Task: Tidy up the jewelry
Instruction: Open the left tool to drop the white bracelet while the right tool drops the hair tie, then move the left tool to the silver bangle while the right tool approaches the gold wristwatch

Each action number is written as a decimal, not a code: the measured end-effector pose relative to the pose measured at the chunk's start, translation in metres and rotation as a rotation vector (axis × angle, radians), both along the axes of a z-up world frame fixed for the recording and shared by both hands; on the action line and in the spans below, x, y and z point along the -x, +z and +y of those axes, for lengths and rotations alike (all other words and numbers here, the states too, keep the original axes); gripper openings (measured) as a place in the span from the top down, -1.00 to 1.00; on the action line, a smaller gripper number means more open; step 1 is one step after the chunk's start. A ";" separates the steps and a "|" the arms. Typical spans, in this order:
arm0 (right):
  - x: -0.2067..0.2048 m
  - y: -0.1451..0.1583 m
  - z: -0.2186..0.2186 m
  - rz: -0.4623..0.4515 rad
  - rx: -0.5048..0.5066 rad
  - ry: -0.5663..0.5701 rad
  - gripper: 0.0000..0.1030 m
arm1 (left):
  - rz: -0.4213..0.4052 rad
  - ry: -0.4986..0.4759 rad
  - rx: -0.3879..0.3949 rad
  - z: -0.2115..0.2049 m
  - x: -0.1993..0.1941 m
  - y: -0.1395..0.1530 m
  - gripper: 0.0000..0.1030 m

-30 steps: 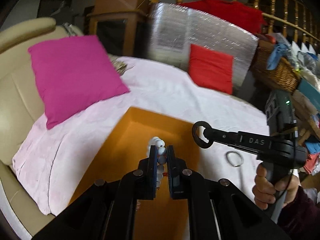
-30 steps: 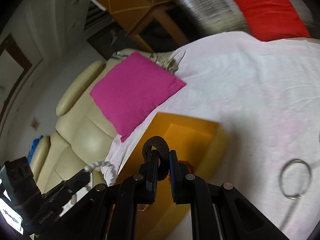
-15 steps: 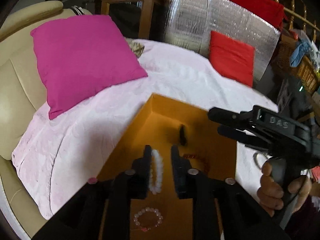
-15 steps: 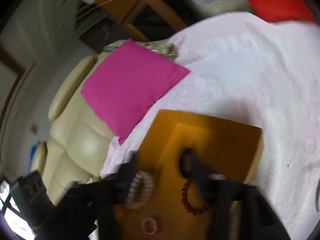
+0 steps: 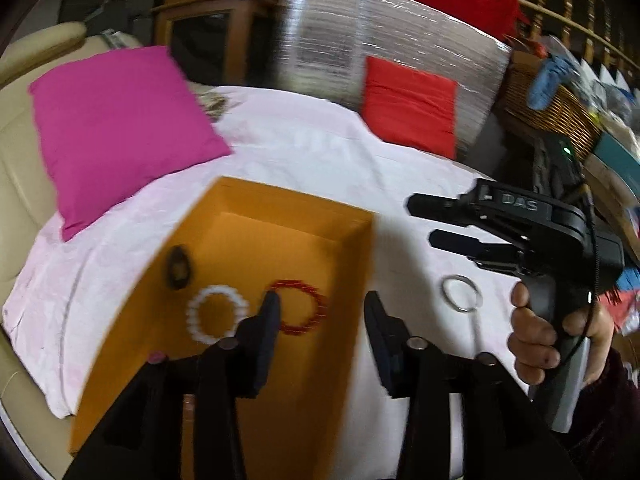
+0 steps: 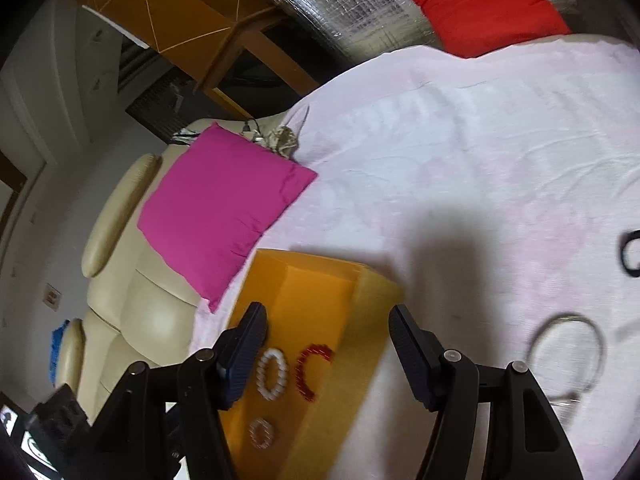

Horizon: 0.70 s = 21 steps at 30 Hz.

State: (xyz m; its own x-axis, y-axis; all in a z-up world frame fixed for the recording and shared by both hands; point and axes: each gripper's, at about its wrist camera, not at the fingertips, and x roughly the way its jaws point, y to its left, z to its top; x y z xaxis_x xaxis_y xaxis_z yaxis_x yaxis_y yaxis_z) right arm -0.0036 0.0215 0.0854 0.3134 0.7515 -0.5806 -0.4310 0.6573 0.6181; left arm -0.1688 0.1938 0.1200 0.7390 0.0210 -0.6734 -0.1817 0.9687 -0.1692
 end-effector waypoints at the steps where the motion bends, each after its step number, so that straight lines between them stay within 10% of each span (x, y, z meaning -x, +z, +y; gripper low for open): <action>1: 0.001 0.002 -0.010 -0.009 0.018 -0.011 -0.31 | -0.003 -0.016 0.001 -0.010 -0.001 0.001 -0.06; 21: -0.032 0.010 -0.271 0.134 -0.123 -0.404 -0.31 | 0.038 -0.188 -0.125 -0.151 -0.003 0.035 -0.50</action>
